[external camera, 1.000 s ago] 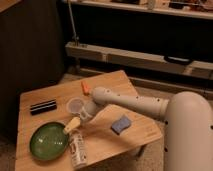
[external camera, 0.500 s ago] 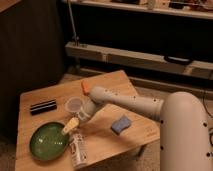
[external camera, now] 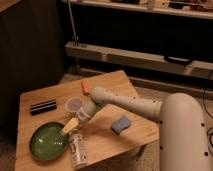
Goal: Stand the bottle upright
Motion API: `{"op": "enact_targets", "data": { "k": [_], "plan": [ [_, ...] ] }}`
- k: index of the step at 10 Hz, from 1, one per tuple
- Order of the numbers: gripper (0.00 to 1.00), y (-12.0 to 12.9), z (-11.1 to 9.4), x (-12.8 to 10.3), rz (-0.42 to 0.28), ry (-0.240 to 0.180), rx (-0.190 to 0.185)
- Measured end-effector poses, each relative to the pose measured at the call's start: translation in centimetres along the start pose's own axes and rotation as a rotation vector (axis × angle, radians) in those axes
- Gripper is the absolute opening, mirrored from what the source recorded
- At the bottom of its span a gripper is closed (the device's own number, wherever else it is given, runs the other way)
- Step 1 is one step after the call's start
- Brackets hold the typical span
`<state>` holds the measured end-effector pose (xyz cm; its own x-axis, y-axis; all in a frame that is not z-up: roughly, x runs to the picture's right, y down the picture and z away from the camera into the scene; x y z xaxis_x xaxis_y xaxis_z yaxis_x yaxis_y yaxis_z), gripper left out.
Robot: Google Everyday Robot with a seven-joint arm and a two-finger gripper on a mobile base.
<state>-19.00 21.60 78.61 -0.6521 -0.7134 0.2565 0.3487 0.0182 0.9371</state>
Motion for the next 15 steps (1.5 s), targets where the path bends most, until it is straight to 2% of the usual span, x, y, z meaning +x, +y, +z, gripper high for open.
{"op": "enact_targets", "data": {
  "k": [2,3,5,8,15],
  "plan": [
    [0.59,0.0,0.4,-0.2,0.000,-0.004,-0.005],
    [0.54,0.0,0.5,-0.2,0.000,-0.006,-0.004],
    [0.53,0.2,0.5,-0.2,0.005,0.002,-0.006],
    [0.53,0.4,0.3,-0.1,0.021,0.014,0.015],
    [0.53,1.2,-0.9,-0.1,0.032,0.020,0.010]
  ]
}}
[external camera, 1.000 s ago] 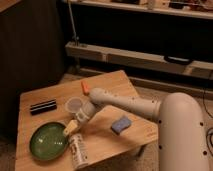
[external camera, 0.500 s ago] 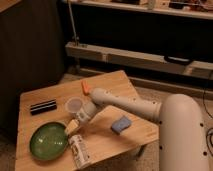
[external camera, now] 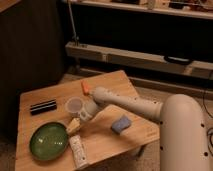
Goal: Stand the bottle upright
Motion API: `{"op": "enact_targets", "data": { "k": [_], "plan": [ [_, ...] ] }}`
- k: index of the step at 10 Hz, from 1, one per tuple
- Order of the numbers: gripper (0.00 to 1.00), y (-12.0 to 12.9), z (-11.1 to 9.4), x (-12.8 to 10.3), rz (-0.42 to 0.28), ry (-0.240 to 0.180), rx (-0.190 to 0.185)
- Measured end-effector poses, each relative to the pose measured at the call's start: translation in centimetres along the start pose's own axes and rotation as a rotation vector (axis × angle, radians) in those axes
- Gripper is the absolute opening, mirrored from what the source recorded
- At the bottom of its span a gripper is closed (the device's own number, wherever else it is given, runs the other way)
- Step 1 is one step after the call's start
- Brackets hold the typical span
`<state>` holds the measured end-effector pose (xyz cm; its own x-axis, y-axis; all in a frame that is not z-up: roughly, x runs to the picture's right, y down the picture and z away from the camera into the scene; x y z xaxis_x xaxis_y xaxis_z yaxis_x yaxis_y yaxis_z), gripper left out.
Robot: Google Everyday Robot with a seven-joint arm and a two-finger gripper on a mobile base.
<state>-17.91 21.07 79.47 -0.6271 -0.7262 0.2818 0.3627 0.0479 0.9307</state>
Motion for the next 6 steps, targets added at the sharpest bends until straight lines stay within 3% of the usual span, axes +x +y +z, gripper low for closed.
{"op": "enact_targets", "data": {
  "k": [6],
  "plan": [
    [0.53,0.85,0.03,-0.38,0.012,-0.004,-0.015]
  ]
}}
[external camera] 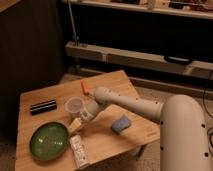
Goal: Stand the bottle upright
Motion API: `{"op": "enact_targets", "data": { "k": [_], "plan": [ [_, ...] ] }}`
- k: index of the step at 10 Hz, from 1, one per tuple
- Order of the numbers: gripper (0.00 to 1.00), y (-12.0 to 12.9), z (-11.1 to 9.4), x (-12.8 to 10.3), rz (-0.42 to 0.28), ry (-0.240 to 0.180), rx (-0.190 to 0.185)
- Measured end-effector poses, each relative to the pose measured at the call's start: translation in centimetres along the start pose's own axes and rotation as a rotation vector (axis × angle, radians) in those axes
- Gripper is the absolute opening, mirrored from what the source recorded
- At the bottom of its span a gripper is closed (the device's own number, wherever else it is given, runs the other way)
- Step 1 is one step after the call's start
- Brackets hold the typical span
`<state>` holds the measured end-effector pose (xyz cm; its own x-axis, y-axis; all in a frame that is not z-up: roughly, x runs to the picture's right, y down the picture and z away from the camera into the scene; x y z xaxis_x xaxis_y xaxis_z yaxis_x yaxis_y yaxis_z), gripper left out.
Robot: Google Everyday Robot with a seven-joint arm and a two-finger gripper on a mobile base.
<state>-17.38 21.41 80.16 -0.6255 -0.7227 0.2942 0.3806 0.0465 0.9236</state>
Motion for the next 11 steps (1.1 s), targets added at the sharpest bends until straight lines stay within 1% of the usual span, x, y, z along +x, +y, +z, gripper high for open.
{"op": "enact_targets", "data": {
  "k": [3,7,11],
  "plan": [
    [0.53,0.14,-0.08,0.18,0.001,0.002,-0.015],
    [0.53,0.24,0.10,0.17,-0.002,-0.006,-0.036],
    [0.53,0.40,0.22,0.28,0.004,-0.006,-0.051]
  ]
}}
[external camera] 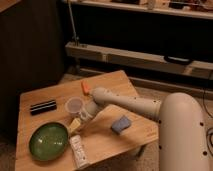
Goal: Stand the bottle upright
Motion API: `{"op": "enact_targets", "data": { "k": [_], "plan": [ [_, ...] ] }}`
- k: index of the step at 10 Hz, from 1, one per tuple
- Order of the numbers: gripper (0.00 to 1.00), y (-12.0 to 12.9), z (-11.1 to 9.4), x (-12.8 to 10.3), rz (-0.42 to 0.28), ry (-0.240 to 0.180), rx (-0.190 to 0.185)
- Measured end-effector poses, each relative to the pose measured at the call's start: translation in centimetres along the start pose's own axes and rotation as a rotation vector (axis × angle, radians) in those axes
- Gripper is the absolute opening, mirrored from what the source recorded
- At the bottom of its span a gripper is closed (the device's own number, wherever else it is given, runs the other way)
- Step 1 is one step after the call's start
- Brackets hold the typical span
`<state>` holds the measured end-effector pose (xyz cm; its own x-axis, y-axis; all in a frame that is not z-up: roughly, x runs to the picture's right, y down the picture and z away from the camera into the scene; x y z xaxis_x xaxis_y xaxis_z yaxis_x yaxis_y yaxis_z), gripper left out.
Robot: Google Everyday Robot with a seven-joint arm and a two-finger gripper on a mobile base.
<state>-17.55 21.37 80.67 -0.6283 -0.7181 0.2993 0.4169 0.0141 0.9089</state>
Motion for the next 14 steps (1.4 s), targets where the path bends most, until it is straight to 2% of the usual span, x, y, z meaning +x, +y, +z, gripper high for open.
{"op": "enact_targets", "data": {
  "k": [2,5,14],
  "plan": [
    [0.53,0.5,-0.4,0.2,0.025,0.020,0.016],
    [0.53,0.9,-0.8,0.2,0.038,0.022,0.025],
    [0.53,0.4,0.3,0.0,0.025,-0.004,0.006]
  ]
}}
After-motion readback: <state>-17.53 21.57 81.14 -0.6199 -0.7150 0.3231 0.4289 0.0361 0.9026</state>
